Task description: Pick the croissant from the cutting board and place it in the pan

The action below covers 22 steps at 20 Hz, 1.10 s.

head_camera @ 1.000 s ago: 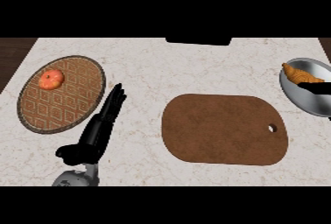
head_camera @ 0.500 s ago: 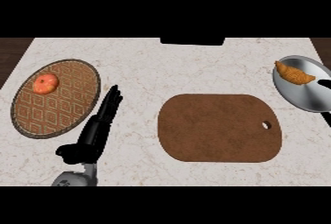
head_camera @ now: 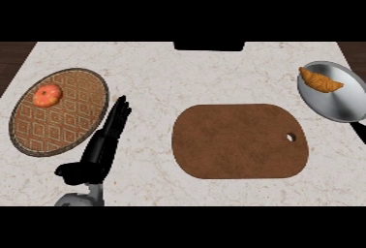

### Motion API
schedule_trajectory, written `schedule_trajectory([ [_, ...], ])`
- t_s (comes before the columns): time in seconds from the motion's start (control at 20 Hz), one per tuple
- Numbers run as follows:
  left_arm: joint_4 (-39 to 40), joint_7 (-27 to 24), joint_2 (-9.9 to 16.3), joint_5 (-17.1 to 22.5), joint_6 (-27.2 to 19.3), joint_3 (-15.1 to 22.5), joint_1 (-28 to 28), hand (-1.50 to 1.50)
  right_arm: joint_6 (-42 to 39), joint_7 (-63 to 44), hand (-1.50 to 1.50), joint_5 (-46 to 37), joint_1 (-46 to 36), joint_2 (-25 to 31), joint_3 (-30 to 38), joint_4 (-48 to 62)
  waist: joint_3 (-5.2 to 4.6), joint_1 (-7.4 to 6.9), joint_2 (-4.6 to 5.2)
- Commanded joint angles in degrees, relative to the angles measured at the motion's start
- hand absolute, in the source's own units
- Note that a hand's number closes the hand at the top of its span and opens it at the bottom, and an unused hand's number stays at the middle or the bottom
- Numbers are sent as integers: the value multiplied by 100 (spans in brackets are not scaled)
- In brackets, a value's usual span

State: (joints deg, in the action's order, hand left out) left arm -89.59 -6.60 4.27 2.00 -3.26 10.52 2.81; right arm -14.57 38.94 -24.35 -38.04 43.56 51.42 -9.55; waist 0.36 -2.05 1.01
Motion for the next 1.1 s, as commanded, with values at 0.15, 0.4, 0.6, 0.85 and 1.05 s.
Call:
schedule_trajectory([
  [0.15,-96,-31,-64,-33,37,81,-112,0,-504,853,-150,-6,652,-52,-192,-129,-1,5,-16],
  [0.4,-43,-226,5,-24,128,-30,-314,0,-551,764,-150,82,765,68,-363,-213,-16,70,-49],
  [0.6,118,202,-135,-50,17,-102,308,0,-692,761,-150,108,858,128,-459,-147,-14,91,-46],
  [0.85,-82,160,-106,-43,91,-72,-38,0,-514,1066,-150,165,1154,86,-577,-209,-14,90,-51],
  [1.05,-156,318,-188,-234,-63,8,-89,0,-360,776,-150,219,1005,114,-746,-300,-21,115,-68],
])
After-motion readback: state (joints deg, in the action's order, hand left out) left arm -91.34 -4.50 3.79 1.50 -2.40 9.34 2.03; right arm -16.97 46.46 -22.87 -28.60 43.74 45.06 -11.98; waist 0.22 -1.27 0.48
